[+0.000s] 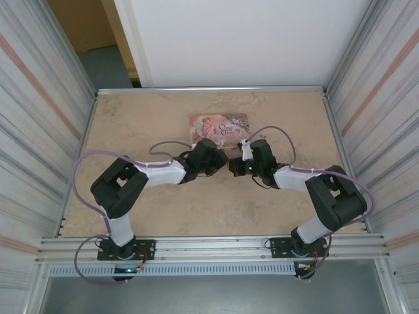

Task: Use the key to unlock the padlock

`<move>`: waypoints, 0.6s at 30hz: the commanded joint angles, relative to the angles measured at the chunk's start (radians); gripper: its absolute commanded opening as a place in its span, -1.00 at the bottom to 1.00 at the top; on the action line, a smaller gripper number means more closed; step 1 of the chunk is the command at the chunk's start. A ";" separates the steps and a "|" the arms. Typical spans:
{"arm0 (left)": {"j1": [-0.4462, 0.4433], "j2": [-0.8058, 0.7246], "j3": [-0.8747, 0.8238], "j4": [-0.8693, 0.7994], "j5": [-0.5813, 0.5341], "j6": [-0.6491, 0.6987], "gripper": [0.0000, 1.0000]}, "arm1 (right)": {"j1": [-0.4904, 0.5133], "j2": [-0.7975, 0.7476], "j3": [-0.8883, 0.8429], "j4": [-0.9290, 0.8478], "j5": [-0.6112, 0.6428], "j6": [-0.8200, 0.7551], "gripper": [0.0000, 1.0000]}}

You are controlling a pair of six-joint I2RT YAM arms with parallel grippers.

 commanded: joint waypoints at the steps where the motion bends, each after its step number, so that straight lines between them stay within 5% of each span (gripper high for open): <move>1: -0.046 -0.027 -0.042 -0.045 0.252 0.029 -1.00 | -0.003 -0.104 0.134 0.168 -0.057 -0.103 -1.00; 18: -0.045 0.025 -0.053 0.015 0.263 0.008 -1.00 | 0.048 -0.062 0.002 0.315 0.001 0.015 -1.00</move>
